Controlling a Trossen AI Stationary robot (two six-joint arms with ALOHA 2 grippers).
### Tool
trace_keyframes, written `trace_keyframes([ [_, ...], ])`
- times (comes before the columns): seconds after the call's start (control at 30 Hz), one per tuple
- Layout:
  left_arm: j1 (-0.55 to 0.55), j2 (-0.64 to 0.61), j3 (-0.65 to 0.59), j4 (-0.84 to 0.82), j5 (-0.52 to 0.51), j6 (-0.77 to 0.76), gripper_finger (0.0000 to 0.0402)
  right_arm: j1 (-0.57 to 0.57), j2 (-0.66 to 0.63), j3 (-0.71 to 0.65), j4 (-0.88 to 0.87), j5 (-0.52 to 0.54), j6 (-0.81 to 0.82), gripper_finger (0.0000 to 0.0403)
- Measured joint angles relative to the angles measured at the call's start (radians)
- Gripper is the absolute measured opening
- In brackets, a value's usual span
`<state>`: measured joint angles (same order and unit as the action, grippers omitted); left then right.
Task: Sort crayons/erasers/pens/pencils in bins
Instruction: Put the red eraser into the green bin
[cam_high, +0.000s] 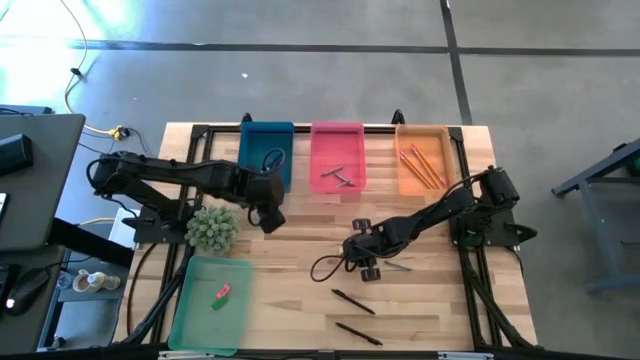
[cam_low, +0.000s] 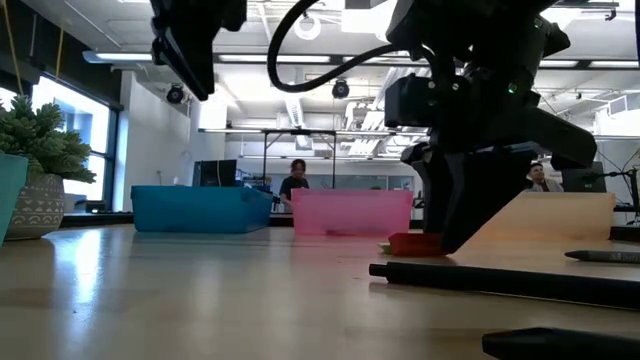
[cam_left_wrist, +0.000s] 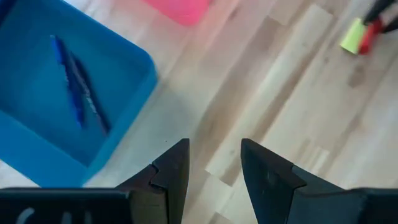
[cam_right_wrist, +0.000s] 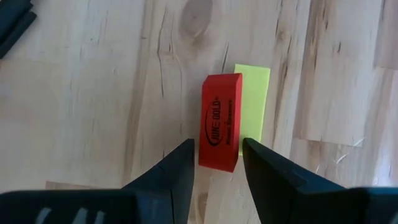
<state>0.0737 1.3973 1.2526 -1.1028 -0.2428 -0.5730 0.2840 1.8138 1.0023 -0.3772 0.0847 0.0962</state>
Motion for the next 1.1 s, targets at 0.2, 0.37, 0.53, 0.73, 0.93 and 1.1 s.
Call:
trace_keyframes([
  [0.2, -0.082, -0.006, -0.001, 0.000, 0.009, -0.063, 0.0131, 0.001, 0.002, 0.000, 0.001, 0.028, 0.028, 0.0129],
  [0.37, -0.146, -0.006, -0.001, 0.001, 0.098, -0.097, 0.0131, 0.002, 0.014, 0.000, 0.000, 0.049, 0.034, 0.0108],
  [0.53, -0.209, -0.006, -0.001, 0.001, 0.125, -0.106, 0.0131, 0.002, 0.017, 0.000, -0.003, 0.054, 0.034, 0.0071],
  [0.73, -0.277, -0.006, -0.001, 0.001, 0.127, -0.156, 0.0131, 0.012, 0.017, 0.000, -0.004, 0.060, 0.037, 0.0040],
  [0.93, -0.364, -0.005, -0.001, 0.004, 0.102, -0.183, 0.0131, 0.028, 0.000, -0.003, -0.008, 0.058, 0.038, 0.0026],
  [1.1, -0.435, -0.005, -0.001, 0.047, 0.009, -0.204, 0.0131, 0.030, -0.016, -0.006, -0.017, 0.033, 0.051, 0.0013],
])
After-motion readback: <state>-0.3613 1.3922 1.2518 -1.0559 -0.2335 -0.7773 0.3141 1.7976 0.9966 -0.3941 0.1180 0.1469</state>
